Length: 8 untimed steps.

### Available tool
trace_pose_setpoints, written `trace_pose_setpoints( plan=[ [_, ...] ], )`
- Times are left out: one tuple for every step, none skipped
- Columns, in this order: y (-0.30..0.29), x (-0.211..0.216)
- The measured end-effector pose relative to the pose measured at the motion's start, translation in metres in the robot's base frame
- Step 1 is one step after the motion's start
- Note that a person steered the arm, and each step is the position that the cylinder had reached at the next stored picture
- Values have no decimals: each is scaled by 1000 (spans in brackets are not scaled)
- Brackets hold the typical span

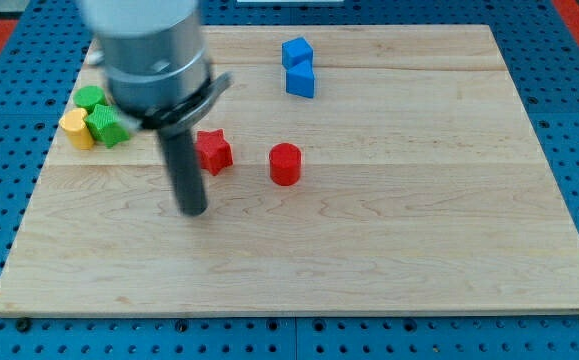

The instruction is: Move the red star to the bottom

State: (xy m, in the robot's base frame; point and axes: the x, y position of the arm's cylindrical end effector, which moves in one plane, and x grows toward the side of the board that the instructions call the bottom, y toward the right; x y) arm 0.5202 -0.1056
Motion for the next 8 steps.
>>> trace_pose_setpoints(
  plan=[
    [64, -21],
    [64, -110],
    [51, -102],
    [-43, -30],
    [-16, -19],
    [48, -48],
    [16, -88],
    [-57, -77]
  ],
)
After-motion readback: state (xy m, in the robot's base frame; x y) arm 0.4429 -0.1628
